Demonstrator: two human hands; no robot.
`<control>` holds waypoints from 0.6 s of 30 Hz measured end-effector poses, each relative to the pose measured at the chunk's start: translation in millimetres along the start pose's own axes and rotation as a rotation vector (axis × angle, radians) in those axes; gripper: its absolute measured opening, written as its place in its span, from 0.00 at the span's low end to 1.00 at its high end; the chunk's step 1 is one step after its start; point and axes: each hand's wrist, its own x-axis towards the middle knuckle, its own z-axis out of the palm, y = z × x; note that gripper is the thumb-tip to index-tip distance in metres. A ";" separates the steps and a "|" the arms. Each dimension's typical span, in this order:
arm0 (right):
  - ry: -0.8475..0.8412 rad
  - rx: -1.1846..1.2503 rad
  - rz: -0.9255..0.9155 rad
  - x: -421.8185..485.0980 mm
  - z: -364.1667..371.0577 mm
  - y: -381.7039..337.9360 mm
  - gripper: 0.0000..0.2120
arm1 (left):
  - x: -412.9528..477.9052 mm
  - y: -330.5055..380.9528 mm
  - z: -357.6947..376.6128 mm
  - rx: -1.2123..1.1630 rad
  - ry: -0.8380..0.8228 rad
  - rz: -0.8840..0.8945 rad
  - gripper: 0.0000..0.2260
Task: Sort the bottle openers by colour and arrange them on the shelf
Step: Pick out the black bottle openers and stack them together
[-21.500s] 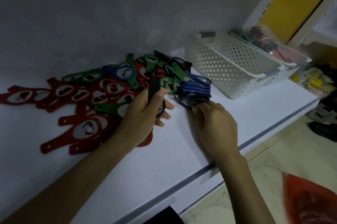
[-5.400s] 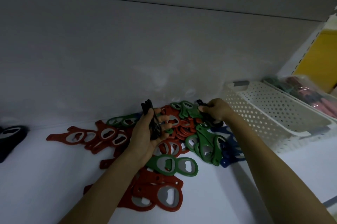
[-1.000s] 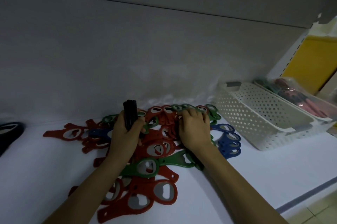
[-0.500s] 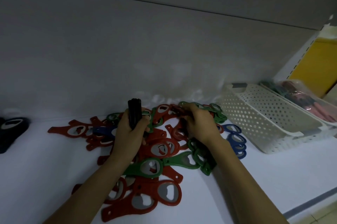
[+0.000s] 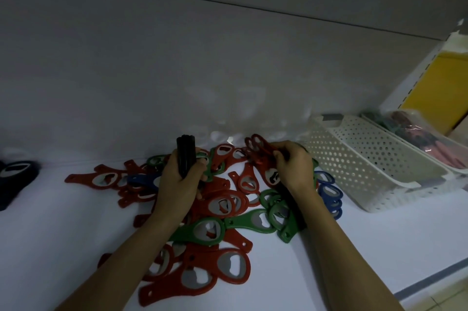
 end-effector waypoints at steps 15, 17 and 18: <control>-0.628 0.772 -0.027 -64.4 25.1 -136.0 0.20 | -1.1 40.2 -25.7 0.499 -0.295 0.194 0.09; -0.628 0.887 0.037 -74.1 32.2 -152.6 0.16 | -11.1 44.9 -46.2 0.498 -0.371 0.182 0.11; -0.620 0.937 0.072 -79.7 35.4 -160.2 0.13 | -15.8 45.0 -58.4 0.468 -0.411 0.158 0.13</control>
